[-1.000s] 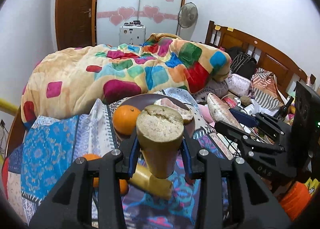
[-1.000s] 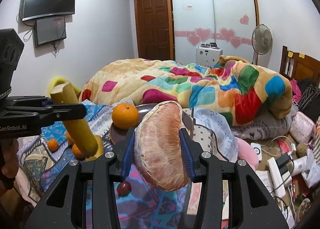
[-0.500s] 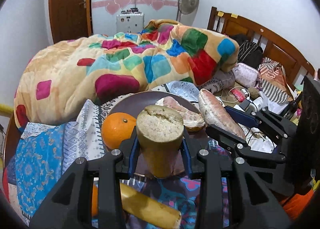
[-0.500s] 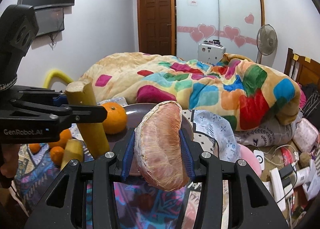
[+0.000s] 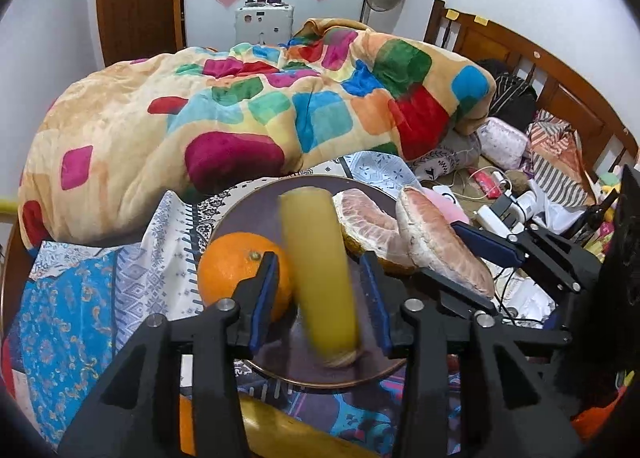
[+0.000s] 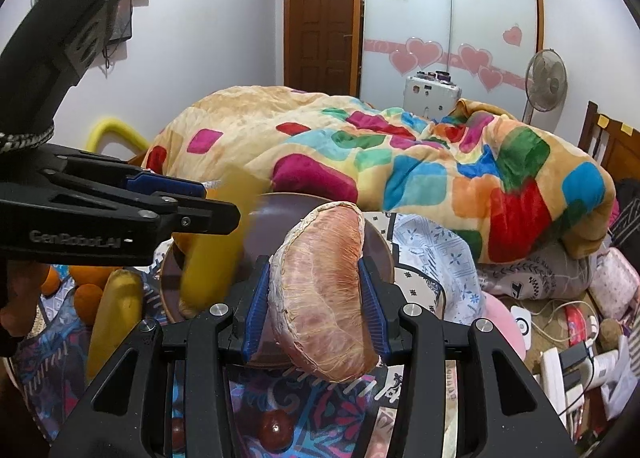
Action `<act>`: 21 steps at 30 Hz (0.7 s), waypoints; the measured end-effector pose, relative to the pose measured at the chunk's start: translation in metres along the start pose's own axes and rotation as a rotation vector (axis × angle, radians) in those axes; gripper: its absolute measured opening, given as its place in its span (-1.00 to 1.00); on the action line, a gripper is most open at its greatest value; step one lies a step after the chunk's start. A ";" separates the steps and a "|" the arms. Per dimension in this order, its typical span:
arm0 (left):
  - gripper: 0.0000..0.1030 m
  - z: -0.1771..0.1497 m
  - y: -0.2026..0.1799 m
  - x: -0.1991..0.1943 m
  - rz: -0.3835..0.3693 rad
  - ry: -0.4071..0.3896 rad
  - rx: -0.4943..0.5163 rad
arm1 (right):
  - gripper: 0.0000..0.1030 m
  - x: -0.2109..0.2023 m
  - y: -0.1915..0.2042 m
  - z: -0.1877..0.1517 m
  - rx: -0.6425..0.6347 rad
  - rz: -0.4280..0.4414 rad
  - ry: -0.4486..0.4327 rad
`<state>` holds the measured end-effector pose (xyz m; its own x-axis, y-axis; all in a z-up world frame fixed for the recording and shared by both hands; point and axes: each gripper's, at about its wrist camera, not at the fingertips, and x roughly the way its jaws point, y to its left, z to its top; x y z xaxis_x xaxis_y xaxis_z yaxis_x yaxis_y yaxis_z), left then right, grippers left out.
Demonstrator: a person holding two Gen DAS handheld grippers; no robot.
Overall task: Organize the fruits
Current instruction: 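Lower cylinder onto the plate with left gripper while right gripper sets down the pomelo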
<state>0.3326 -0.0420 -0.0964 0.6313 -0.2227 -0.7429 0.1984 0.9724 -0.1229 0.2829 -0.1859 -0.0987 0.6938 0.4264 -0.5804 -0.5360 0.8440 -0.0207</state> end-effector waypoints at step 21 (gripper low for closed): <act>0.03 -0.018 0.041 -0.022 0.114 -0.062 0.004 | -0.20 0.058 -0.013 0.023 0.066 -0.003 0.146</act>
<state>0.3133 0.0046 -0.0966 0.6950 -0.1149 -0.7097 0.1257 0.9914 -0.0374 0.3414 -0.1648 -0.1138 0.6157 0.3760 -0.6925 -0.4976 0.8670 0.0283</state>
